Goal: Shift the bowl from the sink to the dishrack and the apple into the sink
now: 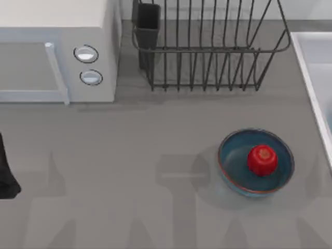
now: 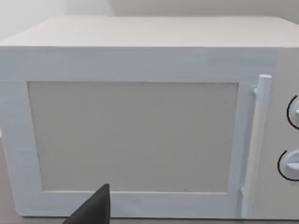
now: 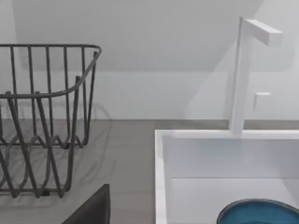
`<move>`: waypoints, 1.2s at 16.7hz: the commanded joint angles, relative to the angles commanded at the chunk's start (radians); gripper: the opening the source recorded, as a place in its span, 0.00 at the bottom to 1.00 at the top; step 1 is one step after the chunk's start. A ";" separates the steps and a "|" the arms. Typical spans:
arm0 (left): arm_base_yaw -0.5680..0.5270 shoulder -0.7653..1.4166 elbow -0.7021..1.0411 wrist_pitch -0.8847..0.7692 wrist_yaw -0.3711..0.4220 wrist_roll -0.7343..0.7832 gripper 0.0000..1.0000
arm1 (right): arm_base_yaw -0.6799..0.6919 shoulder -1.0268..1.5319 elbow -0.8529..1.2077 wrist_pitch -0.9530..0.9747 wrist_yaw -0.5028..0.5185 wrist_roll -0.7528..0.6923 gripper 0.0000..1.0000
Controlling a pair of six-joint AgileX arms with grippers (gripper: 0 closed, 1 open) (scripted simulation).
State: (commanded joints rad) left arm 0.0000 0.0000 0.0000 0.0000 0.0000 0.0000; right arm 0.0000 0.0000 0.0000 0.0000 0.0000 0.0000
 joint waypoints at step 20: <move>0.000 0.000 0.000 0.000 0.000 0.000 1.00 | -0.198 1.529 1.310 -0.624 0.010 -0.244 1.00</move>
State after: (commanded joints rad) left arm 0.0000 0.0000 0.0000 0.0000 0.0000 0.0000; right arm -0.1980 1.5295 1.3098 -0.6235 0.0103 -0.2437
